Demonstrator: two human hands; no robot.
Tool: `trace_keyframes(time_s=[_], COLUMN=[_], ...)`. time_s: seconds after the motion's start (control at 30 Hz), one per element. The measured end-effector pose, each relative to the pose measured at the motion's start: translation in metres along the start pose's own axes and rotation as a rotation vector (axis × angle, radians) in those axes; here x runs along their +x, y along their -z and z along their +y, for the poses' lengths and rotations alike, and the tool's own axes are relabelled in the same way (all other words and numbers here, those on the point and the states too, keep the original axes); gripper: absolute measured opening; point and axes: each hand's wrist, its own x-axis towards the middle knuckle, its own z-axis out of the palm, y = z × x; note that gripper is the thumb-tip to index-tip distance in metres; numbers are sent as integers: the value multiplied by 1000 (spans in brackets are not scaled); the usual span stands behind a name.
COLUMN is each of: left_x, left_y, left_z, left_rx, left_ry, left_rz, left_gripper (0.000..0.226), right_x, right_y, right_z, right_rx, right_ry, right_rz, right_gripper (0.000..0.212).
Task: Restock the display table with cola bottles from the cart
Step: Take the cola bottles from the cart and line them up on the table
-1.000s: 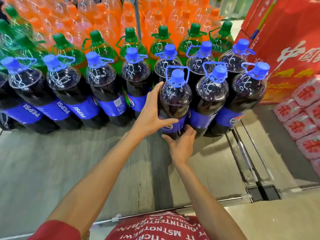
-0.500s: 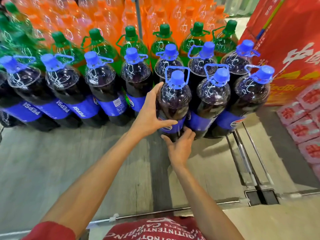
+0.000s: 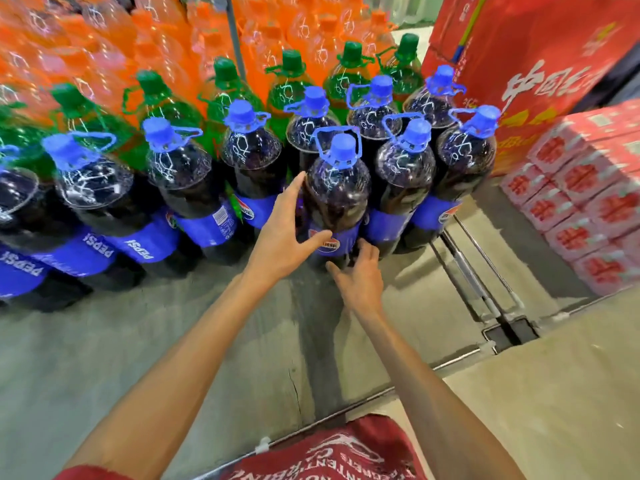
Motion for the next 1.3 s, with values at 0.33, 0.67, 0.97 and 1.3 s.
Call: trace_keyframes(time_s=[0.33,0.67,0.97,1.3], left_x=[-29,-67,-116,-213], left_y=[45,36,-11,-63], left_z=[-29,8,92,178], left_rx=[599,989,932,810], left_ry=[-136,-308,-626,-1045], left_rz=[-502,-807,-918,-977], left_gripper=[66,67,67,63], right_x=[-50,-177,-278,-424], right_y=[30,79,123,158], right_z=[-4,14,26,42], right_rx=[-226,-622,-623,-568], right_ry=[16,-272,-491,-812], right_rz=[-185,-220,-92,76], right_gripper=[84,67,62,65])
